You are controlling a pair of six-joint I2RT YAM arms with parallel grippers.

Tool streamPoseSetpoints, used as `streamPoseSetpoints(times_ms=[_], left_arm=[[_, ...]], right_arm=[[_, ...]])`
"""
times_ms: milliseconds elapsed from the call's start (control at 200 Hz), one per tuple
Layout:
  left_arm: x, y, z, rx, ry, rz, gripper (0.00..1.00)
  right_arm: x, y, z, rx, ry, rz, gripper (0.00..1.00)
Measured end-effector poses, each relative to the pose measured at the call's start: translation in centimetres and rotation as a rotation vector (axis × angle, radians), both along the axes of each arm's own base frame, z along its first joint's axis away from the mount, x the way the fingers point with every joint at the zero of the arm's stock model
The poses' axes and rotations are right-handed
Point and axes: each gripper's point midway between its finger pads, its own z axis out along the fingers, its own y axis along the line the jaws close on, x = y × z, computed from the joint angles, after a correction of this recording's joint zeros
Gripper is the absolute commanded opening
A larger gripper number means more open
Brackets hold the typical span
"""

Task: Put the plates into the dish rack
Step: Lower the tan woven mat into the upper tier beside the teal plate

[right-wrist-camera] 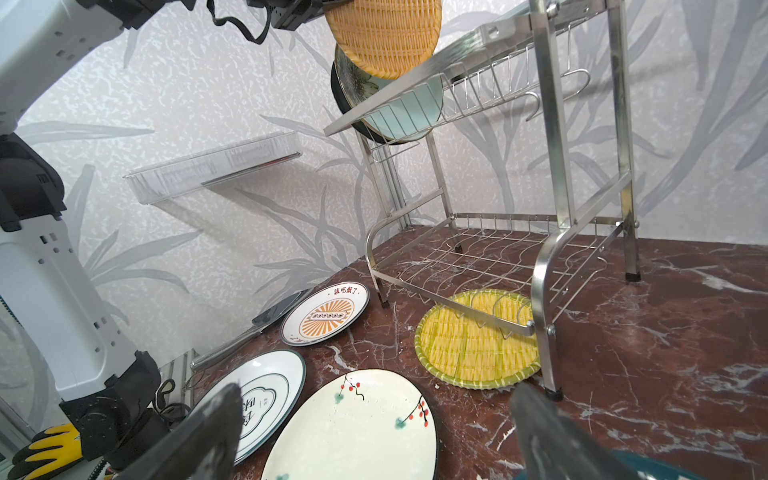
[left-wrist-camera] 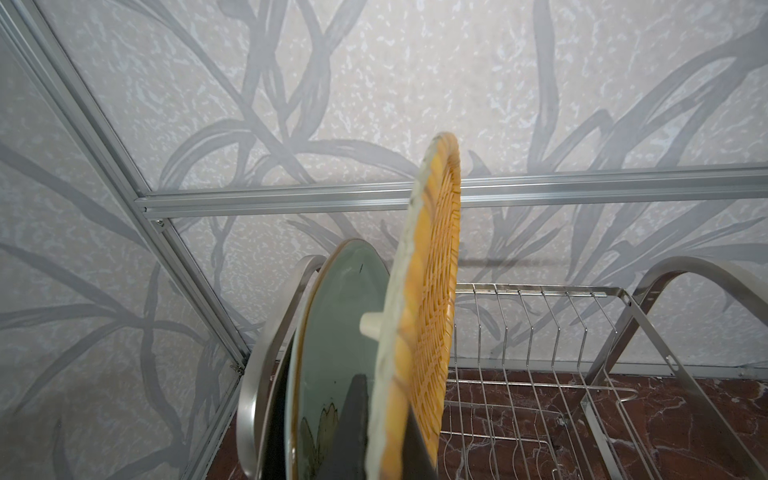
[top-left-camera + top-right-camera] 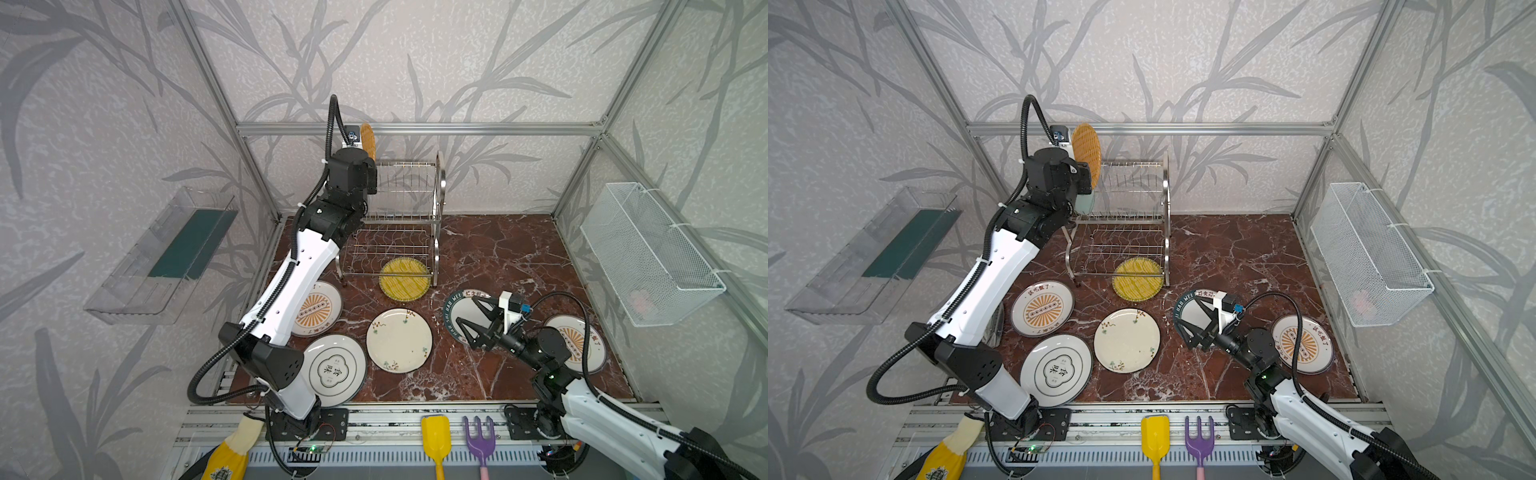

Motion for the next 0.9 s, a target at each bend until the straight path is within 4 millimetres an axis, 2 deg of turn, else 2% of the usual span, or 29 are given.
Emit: streamPoseSetpoints(times_ms=[375,545,900], left_arm=[[2.6,0.7,-3.6,0.057,0.088,0.036,0.0],[3.5,0.8,-4.3,0.066,0.102,0.051,0.0],[3.6,0.8,-5.2,0.071,0.14,0.044,0.0]], right_arm=[[0.0,0.3,-0.6,-0.022,0.002,0.002,0.99],[0.1,0.5,-0.9,-0.032,0.012,0.002,0.99],[0.2,0.5,-1.1,-0.036,0.019,-0.004,0.99]])
